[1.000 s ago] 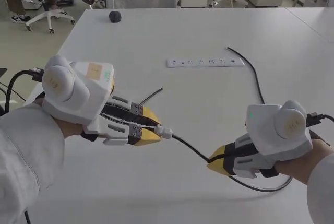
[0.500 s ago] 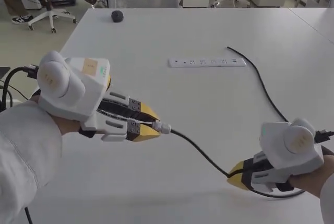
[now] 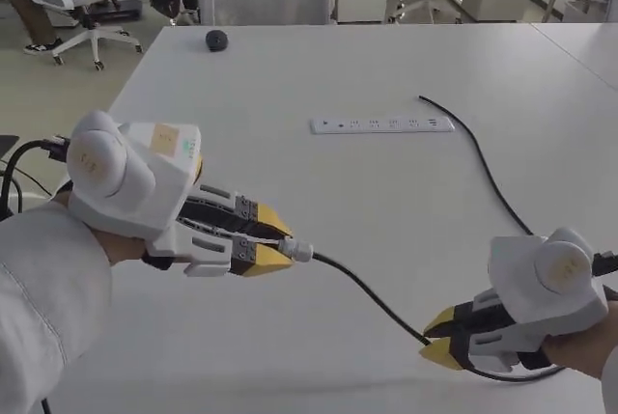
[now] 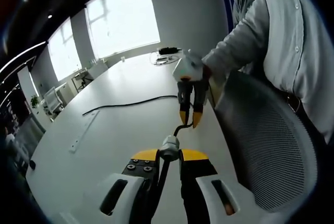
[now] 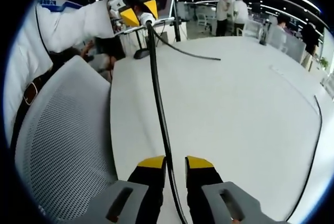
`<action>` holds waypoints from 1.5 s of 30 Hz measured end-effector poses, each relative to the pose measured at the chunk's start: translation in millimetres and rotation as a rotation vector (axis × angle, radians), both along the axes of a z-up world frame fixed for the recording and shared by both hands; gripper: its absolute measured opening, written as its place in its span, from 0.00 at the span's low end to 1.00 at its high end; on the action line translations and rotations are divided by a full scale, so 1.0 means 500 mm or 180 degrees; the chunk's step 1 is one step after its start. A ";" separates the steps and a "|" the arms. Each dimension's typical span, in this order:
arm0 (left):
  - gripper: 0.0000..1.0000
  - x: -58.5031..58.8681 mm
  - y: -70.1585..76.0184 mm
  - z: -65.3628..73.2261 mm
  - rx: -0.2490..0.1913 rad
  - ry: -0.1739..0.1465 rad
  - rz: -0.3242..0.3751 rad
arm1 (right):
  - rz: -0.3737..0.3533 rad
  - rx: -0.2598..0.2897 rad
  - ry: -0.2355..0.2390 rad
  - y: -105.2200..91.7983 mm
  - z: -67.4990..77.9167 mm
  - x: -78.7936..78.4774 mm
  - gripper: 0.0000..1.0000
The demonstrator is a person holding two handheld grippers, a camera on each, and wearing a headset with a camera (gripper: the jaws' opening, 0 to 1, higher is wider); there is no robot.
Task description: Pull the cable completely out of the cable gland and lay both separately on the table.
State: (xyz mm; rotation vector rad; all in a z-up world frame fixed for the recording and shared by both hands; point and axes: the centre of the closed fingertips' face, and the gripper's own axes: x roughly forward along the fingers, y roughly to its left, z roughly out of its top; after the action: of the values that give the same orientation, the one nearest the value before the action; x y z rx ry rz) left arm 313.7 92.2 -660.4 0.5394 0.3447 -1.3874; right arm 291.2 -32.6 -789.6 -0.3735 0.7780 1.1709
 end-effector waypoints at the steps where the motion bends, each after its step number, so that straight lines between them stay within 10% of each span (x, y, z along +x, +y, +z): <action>1: 0.15 0.000 0.000 0.000 -0.0002 0.0005 0.0001 | 0.0005 0.0019 -0.0008 0.002 0.003 0.000 0.11; 21: 0.15 -0.005 -0.007 0.004 0.0001 -0.0010 -0.0029 | 0.0264 0.0598 -0.0379 0.137 0.183 0.025 0.42; 33: 0.15 -0.005 -0.010 0.005 -0.0004 -0.0017 -0.0034 | 0.0539 0.0765 -0.0585 0.214 0.259 0.016 0.37; 45: 0.15 -0.010 -0.016 0.005 -0.0009 -0.0024 -0.0061 | 0.0720 0.0554 -0.0708 0.226 0.247 0.019 0.11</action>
State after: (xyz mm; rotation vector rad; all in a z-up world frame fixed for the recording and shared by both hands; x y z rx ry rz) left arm 308.5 84.2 -657.9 0.5468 0.3322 -1.4038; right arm 300.9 80.3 -666.0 -0.4461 0.4442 1.3711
